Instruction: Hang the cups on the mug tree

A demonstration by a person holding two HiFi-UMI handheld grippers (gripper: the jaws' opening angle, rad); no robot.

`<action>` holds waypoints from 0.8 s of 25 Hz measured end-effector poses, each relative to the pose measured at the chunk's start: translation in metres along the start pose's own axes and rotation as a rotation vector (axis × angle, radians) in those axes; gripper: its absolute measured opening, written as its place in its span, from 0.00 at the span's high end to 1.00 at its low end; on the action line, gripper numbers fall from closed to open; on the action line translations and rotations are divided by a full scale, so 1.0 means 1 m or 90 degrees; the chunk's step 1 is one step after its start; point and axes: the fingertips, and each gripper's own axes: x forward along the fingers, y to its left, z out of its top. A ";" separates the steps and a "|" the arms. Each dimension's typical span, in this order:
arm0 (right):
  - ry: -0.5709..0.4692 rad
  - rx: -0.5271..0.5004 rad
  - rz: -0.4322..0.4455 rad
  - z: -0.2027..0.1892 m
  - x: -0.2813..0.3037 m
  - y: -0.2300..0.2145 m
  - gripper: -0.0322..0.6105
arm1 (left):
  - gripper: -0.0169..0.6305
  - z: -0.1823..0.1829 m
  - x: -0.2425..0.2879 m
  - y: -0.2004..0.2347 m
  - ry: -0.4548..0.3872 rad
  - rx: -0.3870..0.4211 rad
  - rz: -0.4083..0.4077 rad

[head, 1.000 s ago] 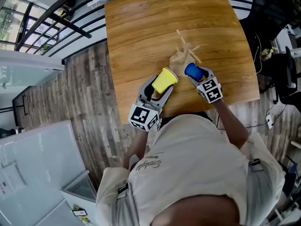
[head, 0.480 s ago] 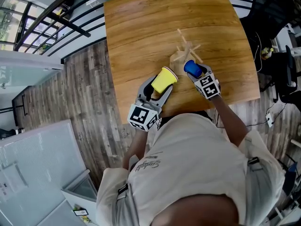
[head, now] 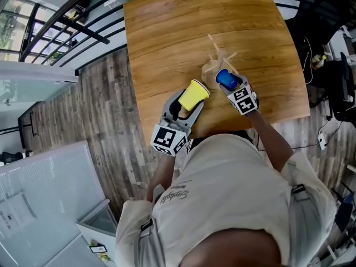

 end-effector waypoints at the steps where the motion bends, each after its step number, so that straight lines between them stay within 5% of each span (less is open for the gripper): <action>1: 0.001 0.001 0.001 0.000 -0.001 0.000 0.54 | 0.56 0.000 0.000 0.000 0.001 0.001 0.001; 15: -0.082 -0.006 0.000 0.032 -0.047 0.001 0.50 | 0.56 0.003 0.008 -0.010 0.006 0.013 -0.010; 20: -0.133 0.007 -0.026 0.050 -0.086 -0.007 0.63 | 0.56 0.007 0.011 -0.014 0.002 0.021 -0.014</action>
